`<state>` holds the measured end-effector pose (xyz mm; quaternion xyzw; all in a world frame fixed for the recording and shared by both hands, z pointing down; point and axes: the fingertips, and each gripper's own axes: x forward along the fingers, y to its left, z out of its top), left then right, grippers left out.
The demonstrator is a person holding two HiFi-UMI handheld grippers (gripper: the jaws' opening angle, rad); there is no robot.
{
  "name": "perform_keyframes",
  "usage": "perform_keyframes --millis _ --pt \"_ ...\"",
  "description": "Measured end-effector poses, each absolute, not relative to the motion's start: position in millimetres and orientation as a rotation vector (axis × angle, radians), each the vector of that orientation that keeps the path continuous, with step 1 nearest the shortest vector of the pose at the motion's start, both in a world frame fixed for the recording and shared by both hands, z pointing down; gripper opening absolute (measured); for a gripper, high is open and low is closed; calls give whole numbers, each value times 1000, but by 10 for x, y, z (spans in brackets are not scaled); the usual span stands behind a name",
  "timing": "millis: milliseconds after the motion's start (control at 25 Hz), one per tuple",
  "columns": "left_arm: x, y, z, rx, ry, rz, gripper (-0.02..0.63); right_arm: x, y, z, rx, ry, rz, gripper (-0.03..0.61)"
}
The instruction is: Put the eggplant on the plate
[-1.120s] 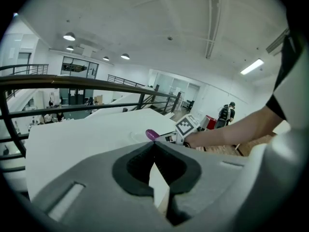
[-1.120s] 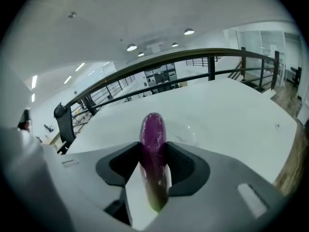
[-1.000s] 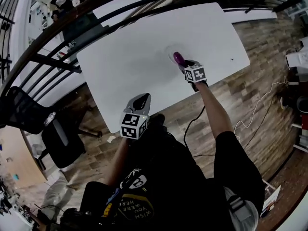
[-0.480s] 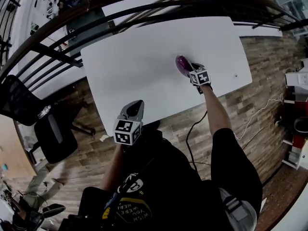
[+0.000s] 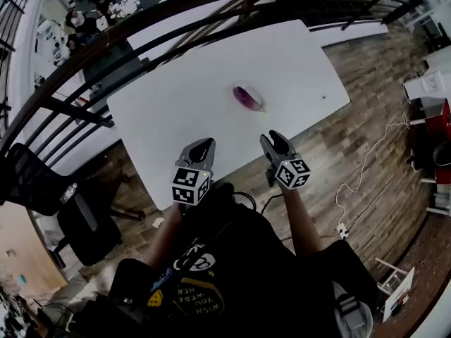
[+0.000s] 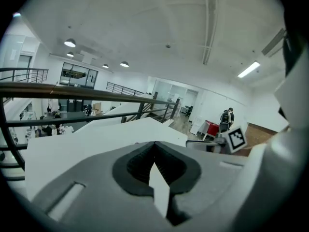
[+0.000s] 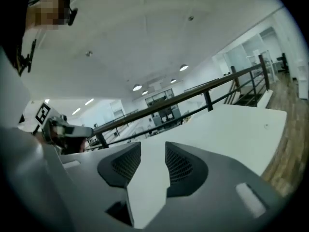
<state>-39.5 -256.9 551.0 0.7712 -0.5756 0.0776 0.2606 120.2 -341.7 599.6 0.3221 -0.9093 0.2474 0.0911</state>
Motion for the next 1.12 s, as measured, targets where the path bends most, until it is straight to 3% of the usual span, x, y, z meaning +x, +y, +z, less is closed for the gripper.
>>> perform_keyframes --millis 240,1120 --pt "-38 -2508 5135 2229 -1569 189 5 1544 -2564 5393 1293 -2736 788 6" --pt "399 -2049 4900 2337 -1556 220 5 1728 -2044 4955 1313 -2743 564 2"
